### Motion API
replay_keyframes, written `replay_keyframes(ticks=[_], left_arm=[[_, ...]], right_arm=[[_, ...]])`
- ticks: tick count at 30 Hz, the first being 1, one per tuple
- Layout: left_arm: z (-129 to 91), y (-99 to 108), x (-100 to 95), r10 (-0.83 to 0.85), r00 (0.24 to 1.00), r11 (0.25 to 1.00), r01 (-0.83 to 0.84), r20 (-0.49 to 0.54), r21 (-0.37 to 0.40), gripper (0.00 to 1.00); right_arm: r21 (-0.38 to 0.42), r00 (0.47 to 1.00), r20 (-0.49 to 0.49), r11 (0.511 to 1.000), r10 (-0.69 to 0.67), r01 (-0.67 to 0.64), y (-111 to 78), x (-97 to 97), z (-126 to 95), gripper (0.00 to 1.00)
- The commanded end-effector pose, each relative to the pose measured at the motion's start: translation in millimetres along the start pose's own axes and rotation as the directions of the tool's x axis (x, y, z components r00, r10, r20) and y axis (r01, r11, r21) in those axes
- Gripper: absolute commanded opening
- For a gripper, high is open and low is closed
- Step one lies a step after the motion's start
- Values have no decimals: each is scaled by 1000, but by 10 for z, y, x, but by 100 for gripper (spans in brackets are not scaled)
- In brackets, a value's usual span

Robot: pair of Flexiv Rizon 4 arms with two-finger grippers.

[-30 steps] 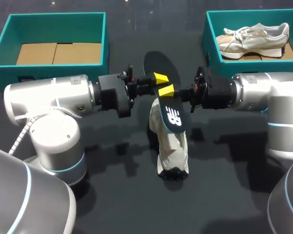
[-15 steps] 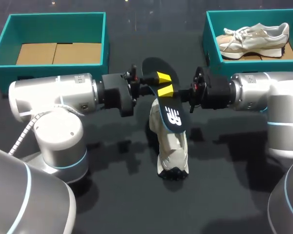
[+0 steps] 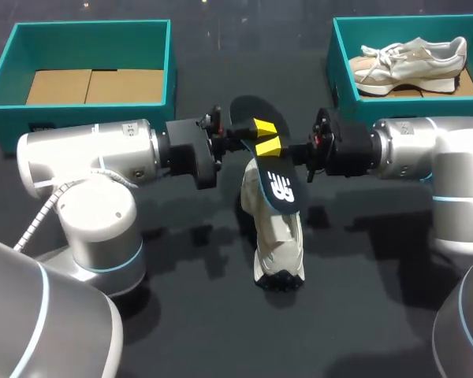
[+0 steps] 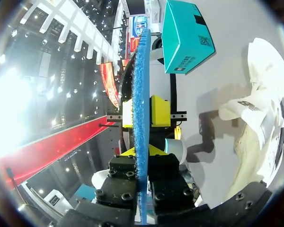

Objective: Take the shoe out of the shoebox, open the shoe tongue, remove and reinsert the insole, then place the shoe into the shoebox

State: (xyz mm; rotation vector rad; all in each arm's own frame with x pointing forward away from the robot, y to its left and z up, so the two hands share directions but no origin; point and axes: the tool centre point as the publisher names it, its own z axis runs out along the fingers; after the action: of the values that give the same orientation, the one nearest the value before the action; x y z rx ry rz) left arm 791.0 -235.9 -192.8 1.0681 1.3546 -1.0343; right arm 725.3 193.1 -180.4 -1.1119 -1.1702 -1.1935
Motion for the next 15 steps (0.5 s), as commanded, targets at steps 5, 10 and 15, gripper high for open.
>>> replay_keyframes(ticks=[5,10,15], left_arm=[[14,-21,3,5,1000,1000,-5,7,5,23],[15,-41,6,5,1000,1000,-5,8,7,0],[12,-69,-4,10,1000,1000,-10,11,6,0]], right_arm=[[-8,1000,1,1000,2,-2,1,-3,-9,0],[-18,1000,1,1000,0,1,0,-6,-8,0],[-28,1000,1,1000,-1,1,3,-18,-6,0]])
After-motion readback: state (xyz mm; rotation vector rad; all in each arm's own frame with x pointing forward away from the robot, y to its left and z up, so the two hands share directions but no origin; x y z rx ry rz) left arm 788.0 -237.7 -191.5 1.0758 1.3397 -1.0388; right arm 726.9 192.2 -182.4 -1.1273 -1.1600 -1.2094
